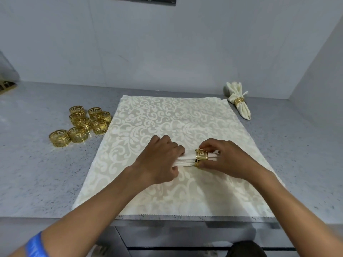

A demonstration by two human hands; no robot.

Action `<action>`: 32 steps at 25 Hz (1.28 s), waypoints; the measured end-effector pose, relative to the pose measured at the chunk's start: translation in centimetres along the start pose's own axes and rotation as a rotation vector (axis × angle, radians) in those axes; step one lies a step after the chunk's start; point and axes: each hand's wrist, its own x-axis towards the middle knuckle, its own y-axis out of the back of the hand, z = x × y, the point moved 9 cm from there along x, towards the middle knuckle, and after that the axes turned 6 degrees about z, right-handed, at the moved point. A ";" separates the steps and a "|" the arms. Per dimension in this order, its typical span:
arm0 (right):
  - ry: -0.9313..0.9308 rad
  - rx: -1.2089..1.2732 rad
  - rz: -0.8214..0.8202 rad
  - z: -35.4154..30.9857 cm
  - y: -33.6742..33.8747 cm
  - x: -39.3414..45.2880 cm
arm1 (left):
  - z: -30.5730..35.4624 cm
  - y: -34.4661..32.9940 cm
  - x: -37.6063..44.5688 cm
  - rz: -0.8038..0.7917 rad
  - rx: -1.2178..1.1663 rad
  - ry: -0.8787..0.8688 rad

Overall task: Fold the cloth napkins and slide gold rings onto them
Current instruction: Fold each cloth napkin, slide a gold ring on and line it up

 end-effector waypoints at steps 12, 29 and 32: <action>0.117 -0.112 0.053 0.3 -1.2 -2.0 | 0.5 2.0 2.4 -0.287 -0.065 -0.086; 0.188 -0.099 0.256 0.1 -0.8 -4.0 | 3.4 0.7 3.3 -0.267 0.071 -0.146; 0.152 -0.089 0.246 0.2 -0.8 -4.3 | 3.0 0.8 3.2 -0.265 0.084 -0.133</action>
